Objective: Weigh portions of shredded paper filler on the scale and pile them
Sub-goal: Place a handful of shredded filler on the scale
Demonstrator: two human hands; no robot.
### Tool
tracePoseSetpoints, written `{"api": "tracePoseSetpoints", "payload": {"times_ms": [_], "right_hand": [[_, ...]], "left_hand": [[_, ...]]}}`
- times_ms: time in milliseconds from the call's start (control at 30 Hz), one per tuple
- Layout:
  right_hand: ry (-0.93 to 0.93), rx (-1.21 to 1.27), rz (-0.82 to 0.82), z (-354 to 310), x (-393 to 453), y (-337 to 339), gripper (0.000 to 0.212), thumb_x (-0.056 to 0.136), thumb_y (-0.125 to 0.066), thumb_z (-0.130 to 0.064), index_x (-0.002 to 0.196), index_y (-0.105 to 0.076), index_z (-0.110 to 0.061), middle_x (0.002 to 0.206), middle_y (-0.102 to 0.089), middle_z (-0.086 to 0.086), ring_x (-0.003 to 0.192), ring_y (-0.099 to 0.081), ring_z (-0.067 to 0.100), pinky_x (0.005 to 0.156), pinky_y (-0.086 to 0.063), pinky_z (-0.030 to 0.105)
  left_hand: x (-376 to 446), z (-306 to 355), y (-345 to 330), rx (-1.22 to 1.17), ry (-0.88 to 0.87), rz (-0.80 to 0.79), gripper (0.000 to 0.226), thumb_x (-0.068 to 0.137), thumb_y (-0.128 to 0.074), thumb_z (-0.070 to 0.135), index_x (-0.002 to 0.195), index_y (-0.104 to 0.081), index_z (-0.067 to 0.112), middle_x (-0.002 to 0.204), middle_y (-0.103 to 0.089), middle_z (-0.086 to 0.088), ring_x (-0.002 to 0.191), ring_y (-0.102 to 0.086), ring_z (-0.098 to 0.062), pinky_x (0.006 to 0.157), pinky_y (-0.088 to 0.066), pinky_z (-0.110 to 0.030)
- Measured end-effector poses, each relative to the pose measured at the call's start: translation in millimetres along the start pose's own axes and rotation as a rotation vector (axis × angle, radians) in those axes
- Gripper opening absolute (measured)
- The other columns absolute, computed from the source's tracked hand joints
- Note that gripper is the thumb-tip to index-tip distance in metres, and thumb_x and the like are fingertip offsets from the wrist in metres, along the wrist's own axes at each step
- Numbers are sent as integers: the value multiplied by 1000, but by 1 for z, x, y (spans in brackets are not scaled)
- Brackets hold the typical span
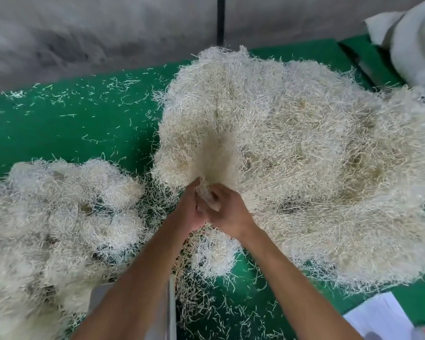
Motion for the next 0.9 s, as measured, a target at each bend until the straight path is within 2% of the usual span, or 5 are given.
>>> {"api": "tracePoseSetpoints", "payload": {"times_ms": [167,367,433,600,900], "right_hand": [[1,54,419,-4,5,56,47,103,-58,-43,140,-56,-14,131,-61,-2,101,-65,14,79,-60,32],[-148,418,117,-45,15,-1,64,102,-46,-63,148,-49,-19,108,-74,-4,86,-71,0,72,-60,29],[-22,343,45,-75,4,-28,41,107,-46,-51,125,-66,-20,70,-68,-12,50,-60,-3,46,-48,16],[398,111,318,-98,-29,-13,18,108,-55,-22,103,-69,-10,98,-65,-5,78,-60,-1,61,-55,19],[-422,644,43,-70,-22,-38,71,104,-35,-63,158,-25,-17,150,-46,10,132,-53,32,114,-41,58]], "left_hand": [[-26,43,54,98,-74,128,41,96,-51,50,118,-69,20,120,-70,-18,112,-66,-39,100,-48,-60],[-69,40,41,65,-14,-95,41,84,-53,80,122,-55,67,159,-34,-6,144,-35,-32,115,-20,-67],[-71,40,48,-177,-35,-100,67,82,-58,80,126,-69,31,141,-52,-25,136,-48,-36,113,-35,-60],[-90,70,86,-2,-241,185,31,92,-63,41,99,-75,13,94,-72,-18,92,-71,-37,86,-57,-52],[-158,128,86,341,-372,-8,53,68,-78,66,97,-74,23,97,-76,-2,84,-73,-19,76,-55,-33]]}}
Point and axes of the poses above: each hand's wrist, its own x-axis towards the middle knuckle, its own y-axis out of the back of the hand, z = x × y, the point moved 8 cm from there along x, towards the middle knuckle
